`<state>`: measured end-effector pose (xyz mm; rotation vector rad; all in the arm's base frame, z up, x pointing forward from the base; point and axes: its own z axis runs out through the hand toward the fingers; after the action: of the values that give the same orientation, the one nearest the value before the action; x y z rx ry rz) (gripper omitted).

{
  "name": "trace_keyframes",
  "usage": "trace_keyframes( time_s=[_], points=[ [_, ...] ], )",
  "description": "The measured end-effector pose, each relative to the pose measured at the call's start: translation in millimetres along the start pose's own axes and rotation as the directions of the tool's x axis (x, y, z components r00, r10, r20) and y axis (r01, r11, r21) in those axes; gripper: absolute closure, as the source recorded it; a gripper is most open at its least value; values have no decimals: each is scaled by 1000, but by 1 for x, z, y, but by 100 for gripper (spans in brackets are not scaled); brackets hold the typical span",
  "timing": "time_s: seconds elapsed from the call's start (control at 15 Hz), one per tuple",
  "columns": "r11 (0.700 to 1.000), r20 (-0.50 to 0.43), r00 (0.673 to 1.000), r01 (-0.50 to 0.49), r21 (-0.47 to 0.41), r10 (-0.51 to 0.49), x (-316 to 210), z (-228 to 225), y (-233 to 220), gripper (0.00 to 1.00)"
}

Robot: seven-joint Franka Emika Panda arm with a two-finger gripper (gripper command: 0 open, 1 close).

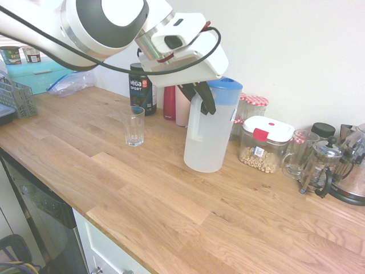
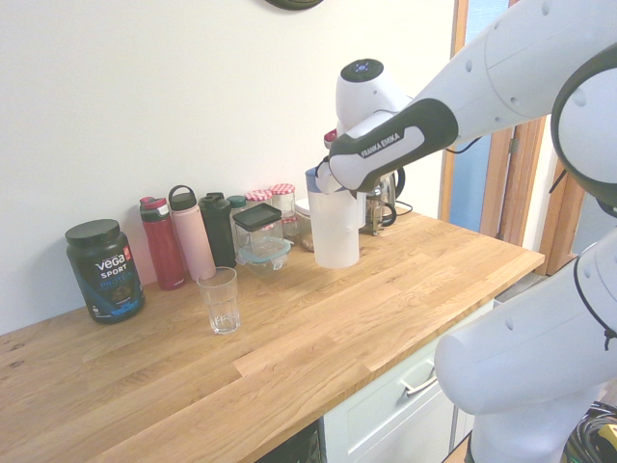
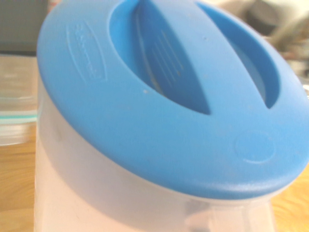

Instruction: Pour me some water

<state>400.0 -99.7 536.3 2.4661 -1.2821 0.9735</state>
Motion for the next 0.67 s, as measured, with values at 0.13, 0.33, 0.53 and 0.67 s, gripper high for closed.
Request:
trace_keyframes(
  time_s=[0.13,0.33,0.53,0.67],
  points=[
    [1000,-15,1000,-21,-14,21,-4,0,2,100],
    [998,-45,998,-50,-36,48,-4,0,10,100],
    [996,-84,994,-80,-42,77,-5,11,23,100],
    [995,-110,990,-96,-28,93,-7,18,31,100]
  ],
)
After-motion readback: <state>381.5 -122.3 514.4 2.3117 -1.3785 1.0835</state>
